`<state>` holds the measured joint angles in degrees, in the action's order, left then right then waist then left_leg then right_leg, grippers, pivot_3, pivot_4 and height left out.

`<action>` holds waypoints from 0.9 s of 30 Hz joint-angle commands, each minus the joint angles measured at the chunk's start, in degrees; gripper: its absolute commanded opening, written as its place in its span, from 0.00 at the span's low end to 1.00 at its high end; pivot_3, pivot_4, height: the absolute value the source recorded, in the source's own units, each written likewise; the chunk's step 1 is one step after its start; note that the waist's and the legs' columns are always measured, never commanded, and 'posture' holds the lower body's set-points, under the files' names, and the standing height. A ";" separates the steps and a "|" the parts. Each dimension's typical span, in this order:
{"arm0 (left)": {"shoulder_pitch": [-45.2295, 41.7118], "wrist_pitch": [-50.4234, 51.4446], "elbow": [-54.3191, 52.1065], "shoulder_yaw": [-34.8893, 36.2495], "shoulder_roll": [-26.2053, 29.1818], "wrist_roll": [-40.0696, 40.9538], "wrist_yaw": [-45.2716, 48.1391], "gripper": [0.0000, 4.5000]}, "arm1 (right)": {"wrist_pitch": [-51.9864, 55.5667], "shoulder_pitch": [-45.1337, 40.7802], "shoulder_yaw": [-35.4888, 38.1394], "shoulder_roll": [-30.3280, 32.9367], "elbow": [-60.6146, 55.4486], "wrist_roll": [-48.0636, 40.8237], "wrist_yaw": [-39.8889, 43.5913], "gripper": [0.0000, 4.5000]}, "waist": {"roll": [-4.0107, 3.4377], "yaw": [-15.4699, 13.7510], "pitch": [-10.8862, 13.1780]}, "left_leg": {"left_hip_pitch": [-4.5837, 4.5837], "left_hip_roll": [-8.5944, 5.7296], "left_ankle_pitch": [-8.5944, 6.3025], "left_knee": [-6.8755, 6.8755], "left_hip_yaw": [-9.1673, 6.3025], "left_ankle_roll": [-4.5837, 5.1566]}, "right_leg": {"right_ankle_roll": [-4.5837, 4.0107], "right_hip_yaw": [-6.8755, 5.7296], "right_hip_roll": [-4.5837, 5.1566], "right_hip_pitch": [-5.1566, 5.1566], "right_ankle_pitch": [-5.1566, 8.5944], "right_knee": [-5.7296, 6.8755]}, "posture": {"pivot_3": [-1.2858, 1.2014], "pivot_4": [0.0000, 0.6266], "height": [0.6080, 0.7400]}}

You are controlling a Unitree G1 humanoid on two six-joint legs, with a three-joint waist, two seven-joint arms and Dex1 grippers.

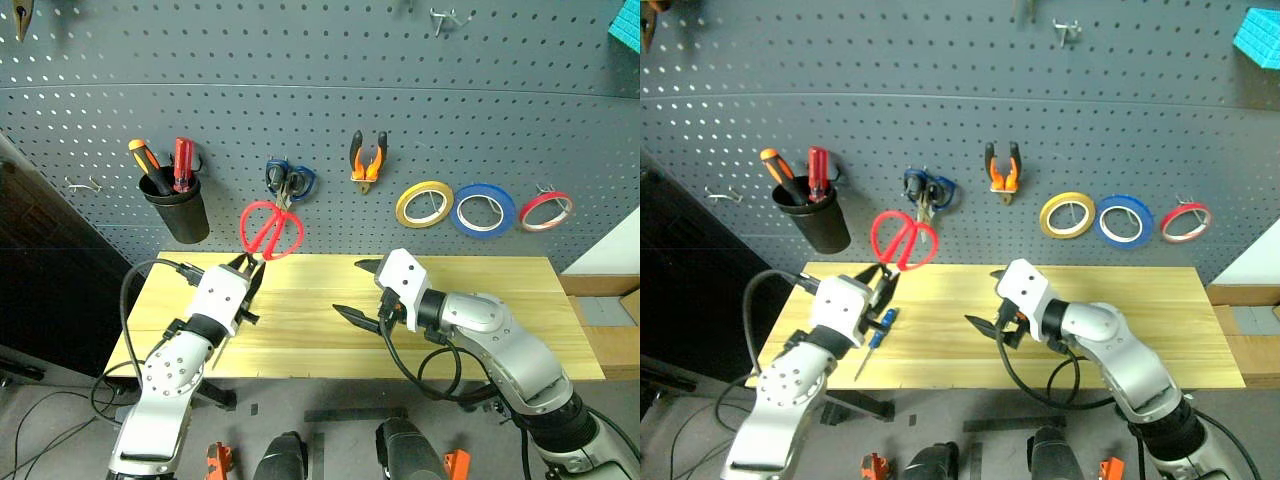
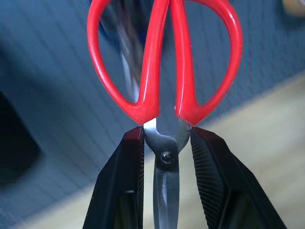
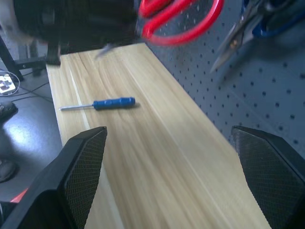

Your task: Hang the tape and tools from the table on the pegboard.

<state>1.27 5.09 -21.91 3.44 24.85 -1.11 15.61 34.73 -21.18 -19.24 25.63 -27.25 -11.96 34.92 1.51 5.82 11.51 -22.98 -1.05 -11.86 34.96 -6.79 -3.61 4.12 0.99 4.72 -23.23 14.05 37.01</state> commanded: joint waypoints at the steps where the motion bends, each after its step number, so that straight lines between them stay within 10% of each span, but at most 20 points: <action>1: -3.93 -2.56 -2.29 3.19 0.93 0.18 -0.28 0.25 | -2.15 -2.22 1.11 -1.00 -0.80 0.33 0.06 1.00 | 0.00 -0.10 0.00 | 0.01 0.01 0.00 0.01 0.00 0.00 | 0.00 -0.01 0.00 0.00 -0.01 0.01 | 0.45 0.26 1.00; 27: -21.17 -2.90 19.92 -0.58 -1.99 2.58 4.84 0.25 | -3.50 -7.84 1.38 -4.96 1.56 0.72 -0.55 1.00 | 0.01 0.36 -0.01 | 0.02 -0.02 0.01 0.06 0.01 0.01 | 0.07 0.01 -0.02 0.02 -0.06 0.06 | 0.44 0.26 1.00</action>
<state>-18.72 2.39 -1.77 2.62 22.91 0.24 19.99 32.83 -28.05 -19.13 21.32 -24.55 -11.23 34.79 1.51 6.18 11.50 -22.97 -1.06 -11.85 35.02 -6.79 -3.60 4.19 0.99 4.70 -23.21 13.99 37.08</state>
